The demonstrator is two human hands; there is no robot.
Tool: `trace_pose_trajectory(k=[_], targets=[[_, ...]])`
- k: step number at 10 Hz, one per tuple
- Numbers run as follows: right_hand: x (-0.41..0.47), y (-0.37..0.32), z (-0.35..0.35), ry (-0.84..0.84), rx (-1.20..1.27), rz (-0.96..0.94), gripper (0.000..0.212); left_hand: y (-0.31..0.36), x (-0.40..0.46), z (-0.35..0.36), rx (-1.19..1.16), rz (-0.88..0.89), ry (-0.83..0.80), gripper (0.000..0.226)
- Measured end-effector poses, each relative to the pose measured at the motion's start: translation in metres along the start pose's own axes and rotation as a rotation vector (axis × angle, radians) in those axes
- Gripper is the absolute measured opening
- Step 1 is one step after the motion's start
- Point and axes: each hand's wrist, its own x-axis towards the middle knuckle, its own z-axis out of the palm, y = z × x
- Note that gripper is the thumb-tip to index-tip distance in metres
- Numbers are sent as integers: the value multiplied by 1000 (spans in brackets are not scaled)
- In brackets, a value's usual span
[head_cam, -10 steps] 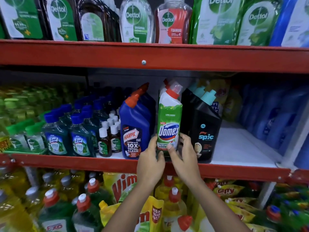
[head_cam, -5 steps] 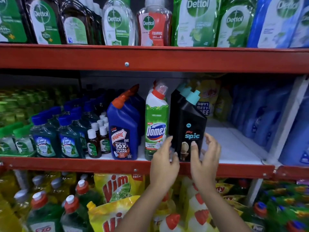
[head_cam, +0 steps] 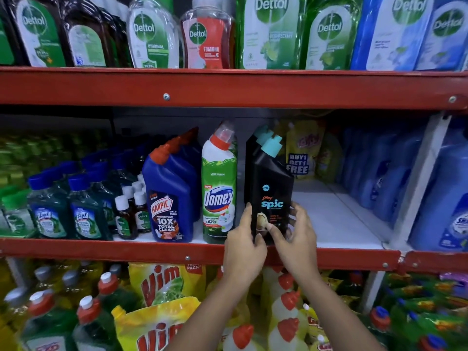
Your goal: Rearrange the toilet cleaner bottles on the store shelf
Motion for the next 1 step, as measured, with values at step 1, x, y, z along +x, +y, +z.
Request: trace_pose_trajectory(k=[1], targets=[[2,2,2,-13,35,12,60,-1,1,2,-14,-20,-5,77]])
